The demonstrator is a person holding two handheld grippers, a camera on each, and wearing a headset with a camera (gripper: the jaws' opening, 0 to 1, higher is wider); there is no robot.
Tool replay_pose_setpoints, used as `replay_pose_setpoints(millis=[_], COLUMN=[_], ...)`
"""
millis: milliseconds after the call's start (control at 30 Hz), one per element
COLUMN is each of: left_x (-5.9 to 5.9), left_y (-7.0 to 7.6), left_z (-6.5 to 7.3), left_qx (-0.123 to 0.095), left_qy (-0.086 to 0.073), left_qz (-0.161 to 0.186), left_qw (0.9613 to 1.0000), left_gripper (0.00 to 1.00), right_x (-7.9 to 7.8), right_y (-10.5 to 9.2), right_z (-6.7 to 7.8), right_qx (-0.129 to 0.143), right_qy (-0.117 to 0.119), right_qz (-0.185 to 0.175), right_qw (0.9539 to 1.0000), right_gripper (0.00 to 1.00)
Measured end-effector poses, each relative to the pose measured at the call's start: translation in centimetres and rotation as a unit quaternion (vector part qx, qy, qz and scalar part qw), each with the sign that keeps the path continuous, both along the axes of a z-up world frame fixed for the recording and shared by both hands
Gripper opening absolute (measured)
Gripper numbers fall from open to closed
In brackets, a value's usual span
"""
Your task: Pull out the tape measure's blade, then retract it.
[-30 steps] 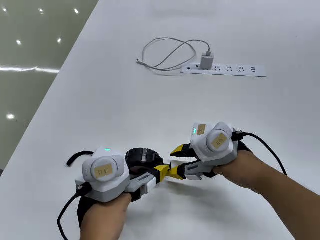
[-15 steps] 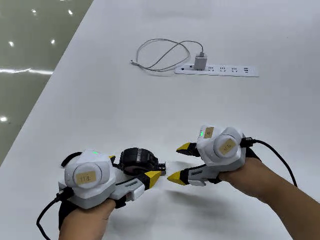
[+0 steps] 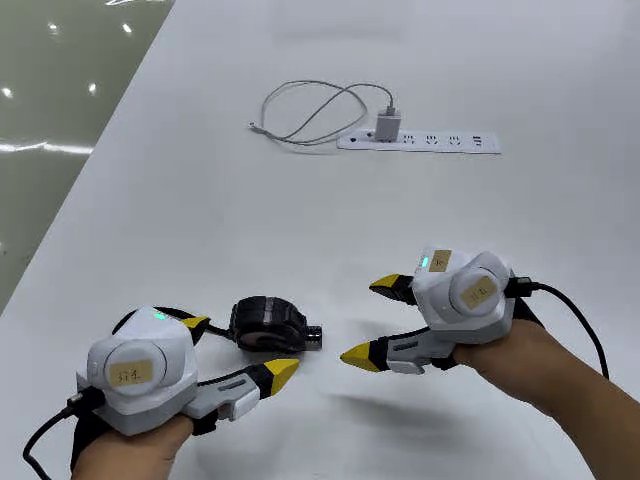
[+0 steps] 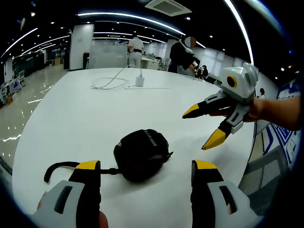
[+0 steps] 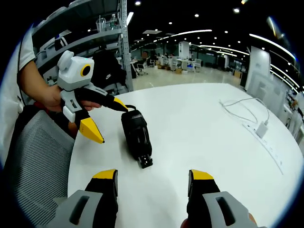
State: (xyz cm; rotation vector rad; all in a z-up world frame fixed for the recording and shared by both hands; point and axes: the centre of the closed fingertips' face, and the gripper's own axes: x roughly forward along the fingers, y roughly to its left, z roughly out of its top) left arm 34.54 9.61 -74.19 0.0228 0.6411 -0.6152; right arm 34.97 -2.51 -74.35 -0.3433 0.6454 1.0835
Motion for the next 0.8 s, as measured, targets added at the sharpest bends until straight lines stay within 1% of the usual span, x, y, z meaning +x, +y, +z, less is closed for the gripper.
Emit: replay_pose_setpoints(millis=[133,233,367,433,567,667,733,800], left_x=[-0.1,-0.2,-0.1,0.0,-0.1,-0.3,-0.5,-0.7], left_y=[0.4,0.6,0.9,1.1,1.2,1.3,1.4,1.6], left_z=[0.0,0.3,0.4,0.5,0.9,1.2,1.2,1.3], left_qx=[0.006,0.010,0.012,0.021,0.020,0.016,0.014,0.017], left_qy=[0.000,-0.003,-0.006,-0.009,-0.013,-0.017,-0.016,-0.017], left_qz=[-0.010,-0.017,-0.020,-0.019,-0.026,-0.032,-0.037,-0.041], left_qw=[0.9999,0.9998,0.9997,0.9996,0.9994,0.9992,0.9991,0.9988], left_gripper=[0.76,0.76,0.77,0.77,0.80,0.81,0.82,0.83], right_x=[-0.2,-0.3,-0.3,-0.3,-0.5,-0.8,-1.0,-1.2], right_y=[-0.6,-1.0,-1.2,-1.3,-1.5,-1.7,-1.9,-2.1], right_z=[0.4,0.7,0.7,0.8,1.1,1.6,1.7,2.0], right_qx=[-0.002,0.003,0.002,0.003,0.003,0.012,0.014,0.016], right_qy=[-0.003,-0.003,-0.003,-0.004,-0.006,-0.006,-0.008,-0.011], right_qz=[-0.006,-0.012,-0.015,-0.016,-0.019,-0.026,-0.027,-0.030], right_qw=[1.0000,0.9999,0.9999,0.9999,0.9998,0.9996,0.9995,0.9993], right_gripper=[0.59,0.59,0.60,0.60,0.61,0.65,0.66,0.68])
